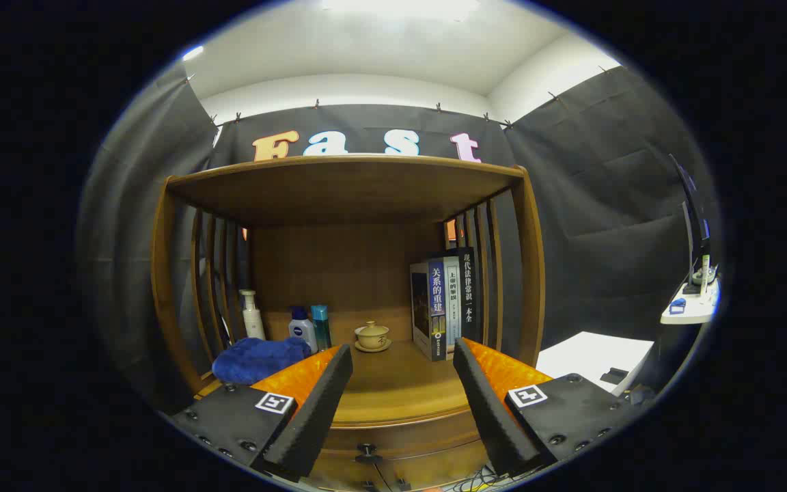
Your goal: Pull open the drawer, take out the items inside it, and place them on the countertop above the cabinet.
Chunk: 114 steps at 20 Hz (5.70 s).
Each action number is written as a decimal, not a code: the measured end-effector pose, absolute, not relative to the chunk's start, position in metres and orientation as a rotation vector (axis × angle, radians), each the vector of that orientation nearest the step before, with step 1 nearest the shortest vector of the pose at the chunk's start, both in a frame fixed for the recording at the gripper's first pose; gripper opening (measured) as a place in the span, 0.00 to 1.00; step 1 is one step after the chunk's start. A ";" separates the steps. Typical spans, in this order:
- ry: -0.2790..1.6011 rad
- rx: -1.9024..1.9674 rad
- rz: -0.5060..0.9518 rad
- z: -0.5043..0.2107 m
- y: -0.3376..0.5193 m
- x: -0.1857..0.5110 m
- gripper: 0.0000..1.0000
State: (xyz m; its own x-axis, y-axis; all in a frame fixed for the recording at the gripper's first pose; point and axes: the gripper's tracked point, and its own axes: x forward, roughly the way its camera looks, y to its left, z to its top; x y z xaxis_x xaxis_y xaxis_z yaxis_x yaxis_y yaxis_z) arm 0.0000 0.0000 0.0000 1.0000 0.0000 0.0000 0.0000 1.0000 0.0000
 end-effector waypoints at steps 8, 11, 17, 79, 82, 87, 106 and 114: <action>-0.018 -0.007 0.013 0.003 0.010 0.000 0.98; -0.024 0.005 0.026 0.003 0.014 0.002 0.98; -0.029 0.036 0.063 -0.009 0.025 0.005 0.98; 0.354 -0.012 0.137 -0.253 0.015 -0.151 0.34; 0.357 -0.004 0.129 -0.256 0.015 -0.160 0.34; 0.364 -0.005 0.145 -0.256 0.015 -0.176 0.34; 0.206 -0.006 0.199 -0.131 0.034 -0.160 0.92; 0.228 0.012 0.220 -0.091 0.052 -0.111 0.95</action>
State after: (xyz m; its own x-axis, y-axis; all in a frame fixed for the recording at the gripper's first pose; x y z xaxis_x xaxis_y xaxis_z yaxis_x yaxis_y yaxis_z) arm -0.1110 0.0522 -0.0908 0.9501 0.2181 -0.2230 -0.2154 0.9758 0.0364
